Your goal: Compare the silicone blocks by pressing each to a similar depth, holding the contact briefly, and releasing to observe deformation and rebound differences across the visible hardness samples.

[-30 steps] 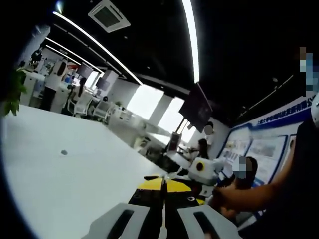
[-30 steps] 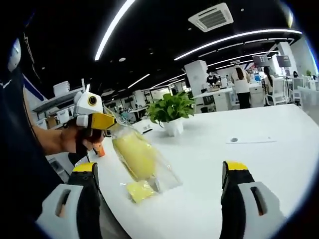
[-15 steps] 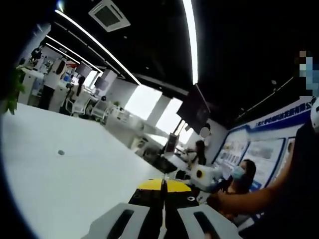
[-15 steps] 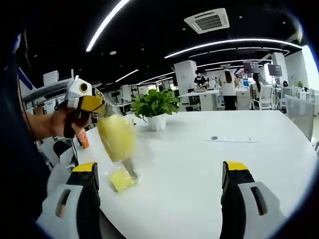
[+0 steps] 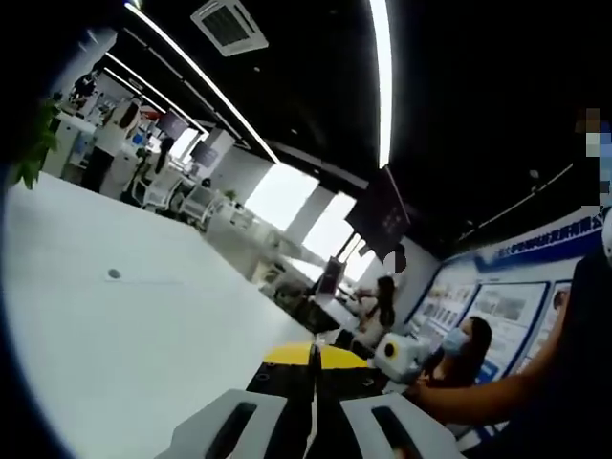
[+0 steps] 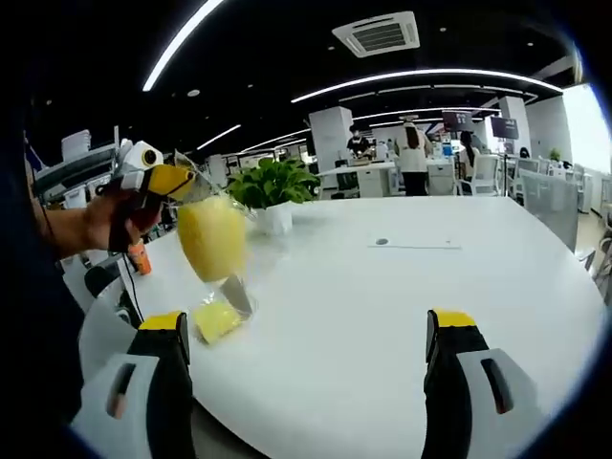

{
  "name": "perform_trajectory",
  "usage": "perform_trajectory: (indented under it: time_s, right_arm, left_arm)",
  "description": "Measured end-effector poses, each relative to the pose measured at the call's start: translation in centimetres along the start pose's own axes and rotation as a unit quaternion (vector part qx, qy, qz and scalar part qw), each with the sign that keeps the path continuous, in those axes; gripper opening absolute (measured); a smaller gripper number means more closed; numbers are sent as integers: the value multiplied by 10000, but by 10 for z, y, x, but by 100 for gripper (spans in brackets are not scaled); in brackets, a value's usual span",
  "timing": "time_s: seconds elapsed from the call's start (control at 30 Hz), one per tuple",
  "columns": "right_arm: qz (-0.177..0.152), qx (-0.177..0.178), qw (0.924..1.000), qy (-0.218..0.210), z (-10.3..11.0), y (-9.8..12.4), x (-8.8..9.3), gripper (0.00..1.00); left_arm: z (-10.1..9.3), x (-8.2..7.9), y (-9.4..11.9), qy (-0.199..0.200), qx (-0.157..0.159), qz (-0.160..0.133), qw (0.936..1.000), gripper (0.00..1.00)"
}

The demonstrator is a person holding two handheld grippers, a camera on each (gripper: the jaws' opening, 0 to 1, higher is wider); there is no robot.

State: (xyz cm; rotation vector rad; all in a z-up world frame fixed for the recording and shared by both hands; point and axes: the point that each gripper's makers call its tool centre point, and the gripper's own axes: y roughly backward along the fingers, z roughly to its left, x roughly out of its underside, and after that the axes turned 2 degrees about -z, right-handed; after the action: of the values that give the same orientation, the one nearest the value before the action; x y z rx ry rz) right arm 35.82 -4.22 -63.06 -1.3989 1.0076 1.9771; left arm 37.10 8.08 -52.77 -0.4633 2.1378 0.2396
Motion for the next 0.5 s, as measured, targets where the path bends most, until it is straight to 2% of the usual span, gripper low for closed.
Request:
perform_trajectory:
  time_s: [0.07, 0.17, 0.23, 0.3, 0.4, 0.5]
  right_arm:
    - [-171, 42, 9998, 117, -3, 3, 0, 97]
    - [-91, 81, 9999, 28, -6, 6, 9, 97]
    - [-101, 89, 9999, 50, -8, 7, 14, 97]
    - [24, 109, 9999, -30, -8, 7, 20, 97]
    - [27, 113, 9999, -50, -8, 8, 22, 97]
    - [79, 127, 9999, -58, -7, 8, 24, 97]
  left_arm:
    - [3, 9, 0, 10, 4, 28, 10000, 0]
    - [10, 19, -1, 78, -103, 70, 9999, 0]
    - [15, 26, -1, 215, -156, 78, 9996, 0]
    - [21, 31, 0, 425, -206, 23, 9989, 0]
    - [29, 37, 2, 701, -243, -50, 9972, 0]
    - [32, 47, 2, 575, -185, 46, 9982, 0]
